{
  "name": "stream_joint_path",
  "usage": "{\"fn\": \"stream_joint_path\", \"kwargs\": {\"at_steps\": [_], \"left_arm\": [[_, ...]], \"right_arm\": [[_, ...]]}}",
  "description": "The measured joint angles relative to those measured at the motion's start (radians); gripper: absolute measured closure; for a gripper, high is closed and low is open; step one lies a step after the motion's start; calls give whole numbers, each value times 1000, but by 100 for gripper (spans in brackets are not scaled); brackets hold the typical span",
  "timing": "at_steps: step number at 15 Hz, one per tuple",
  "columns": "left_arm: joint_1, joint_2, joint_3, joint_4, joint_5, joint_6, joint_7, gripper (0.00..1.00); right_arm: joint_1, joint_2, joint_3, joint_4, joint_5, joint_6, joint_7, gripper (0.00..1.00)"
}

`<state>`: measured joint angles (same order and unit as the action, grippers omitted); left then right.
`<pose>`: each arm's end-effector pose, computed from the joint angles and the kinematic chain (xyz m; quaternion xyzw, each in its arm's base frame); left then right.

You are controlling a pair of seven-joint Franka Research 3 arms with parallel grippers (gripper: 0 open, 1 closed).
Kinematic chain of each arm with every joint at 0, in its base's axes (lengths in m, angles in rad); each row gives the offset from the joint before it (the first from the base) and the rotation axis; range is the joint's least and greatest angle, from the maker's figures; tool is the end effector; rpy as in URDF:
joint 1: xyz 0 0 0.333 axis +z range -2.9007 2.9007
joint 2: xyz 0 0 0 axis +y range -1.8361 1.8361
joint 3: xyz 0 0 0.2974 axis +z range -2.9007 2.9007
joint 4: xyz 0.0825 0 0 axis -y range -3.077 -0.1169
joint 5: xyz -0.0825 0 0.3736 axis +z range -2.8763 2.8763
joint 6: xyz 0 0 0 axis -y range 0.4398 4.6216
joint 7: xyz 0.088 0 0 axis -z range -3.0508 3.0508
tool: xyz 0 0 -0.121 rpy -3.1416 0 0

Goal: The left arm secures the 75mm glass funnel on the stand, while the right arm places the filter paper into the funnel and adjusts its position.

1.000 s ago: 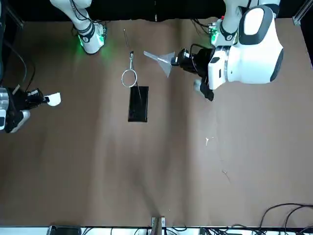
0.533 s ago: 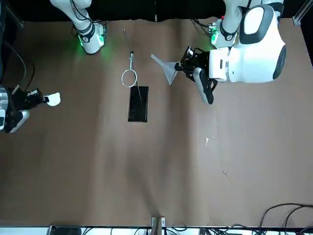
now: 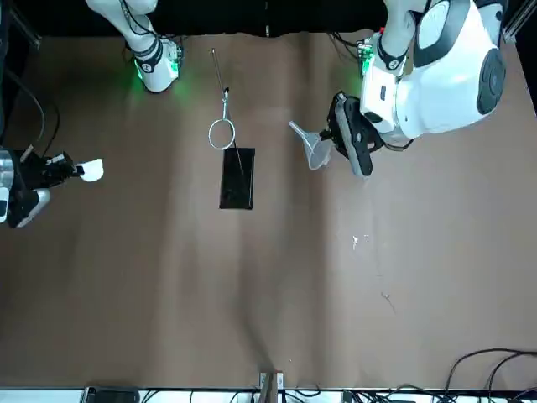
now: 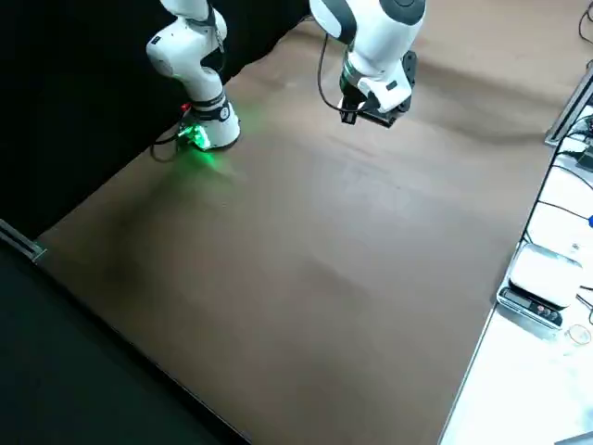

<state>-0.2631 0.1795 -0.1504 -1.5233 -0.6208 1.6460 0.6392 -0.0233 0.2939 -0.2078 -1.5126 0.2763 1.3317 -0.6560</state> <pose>0.5247 -0.2950 0.5417 0.8355 -0.4484 0.0097 0.3175 0.5669 -0.0826 0.4449 -0.9458 -0.2019 0.1619 0.1963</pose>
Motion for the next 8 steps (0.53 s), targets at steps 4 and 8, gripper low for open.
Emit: {"fn": "stream_joint_path", "kwargs": {"at_steps": [4, 8], "left_arm": [[-3, 0, 0, 26, 102, 25, 155, 98], [-12, 0, -1, 30, 131, 52, 226, 98]], "right_arm": [[0, 0, 0, 0, 0, 0, 0, 99], [0, 0, 0, -1, 0, 0, 0, 99]]}}
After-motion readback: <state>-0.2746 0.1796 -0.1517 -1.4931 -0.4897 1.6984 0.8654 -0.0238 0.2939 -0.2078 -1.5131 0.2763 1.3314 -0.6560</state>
